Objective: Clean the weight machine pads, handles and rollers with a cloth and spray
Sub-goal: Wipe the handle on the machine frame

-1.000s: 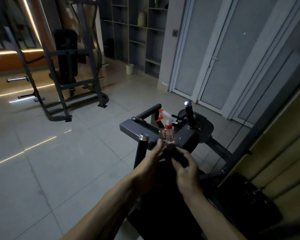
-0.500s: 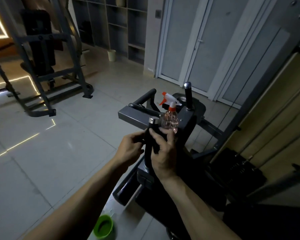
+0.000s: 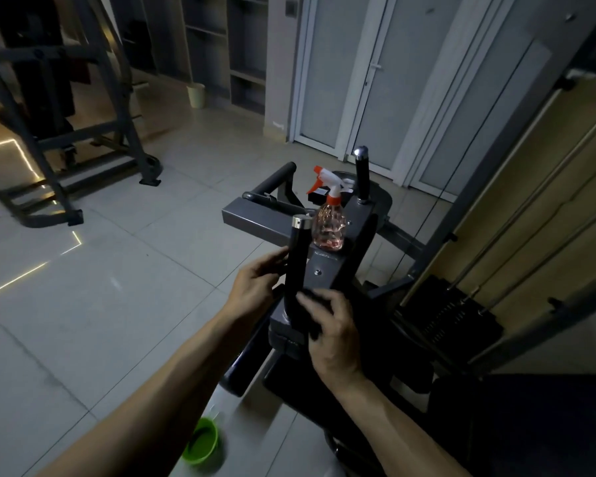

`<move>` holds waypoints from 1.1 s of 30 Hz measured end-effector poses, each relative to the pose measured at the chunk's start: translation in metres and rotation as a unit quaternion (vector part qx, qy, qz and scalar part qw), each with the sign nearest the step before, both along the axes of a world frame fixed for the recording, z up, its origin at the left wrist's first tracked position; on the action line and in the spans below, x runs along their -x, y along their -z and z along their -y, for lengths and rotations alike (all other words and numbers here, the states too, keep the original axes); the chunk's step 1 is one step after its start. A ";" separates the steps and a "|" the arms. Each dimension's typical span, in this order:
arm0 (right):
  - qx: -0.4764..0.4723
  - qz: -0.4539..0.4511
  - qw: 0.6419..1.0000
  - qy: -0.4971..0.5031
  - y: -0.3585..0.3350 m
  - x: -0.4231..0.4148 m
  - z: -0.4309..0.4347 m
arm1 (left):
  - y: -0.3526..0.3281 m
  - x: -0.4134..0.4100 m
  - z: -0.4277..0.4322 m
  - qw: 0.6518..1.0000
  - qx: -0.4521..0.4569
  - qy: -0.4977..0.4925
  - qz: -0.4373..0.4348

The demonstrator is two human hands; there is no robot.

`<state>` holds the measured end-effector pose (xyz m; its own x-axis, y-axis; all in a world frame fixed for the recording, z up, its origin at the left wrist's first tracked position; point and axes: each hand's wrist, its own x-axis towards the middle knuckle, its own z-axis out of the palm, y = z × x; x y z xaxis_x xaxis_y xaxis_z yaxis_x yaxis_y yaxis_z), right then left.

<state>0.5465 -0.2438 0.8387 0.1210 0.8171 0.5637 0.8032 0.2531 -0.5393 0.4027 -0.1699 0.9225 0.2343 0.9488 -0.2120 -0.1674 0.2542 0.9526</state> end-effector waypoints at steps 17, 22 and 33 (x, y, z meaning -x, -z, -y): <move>0.027 0.168 0.985 0.009 0.007 0.010 -0.012 | 0.045 0.013 0.020 0.997 0.075 -0.015 -0.018; 0.101 0.112 0.988 -0.037 0.009 0.009 0.010 | 0.064 0.029 0.035 0.992 0.106 -0.045 -0.055; 0.076 -0.085 0.987 -0.112 -0.067 0.026 -0.010 | 0.018 0.018 0.024 0.982 0.006 -0.095 0.160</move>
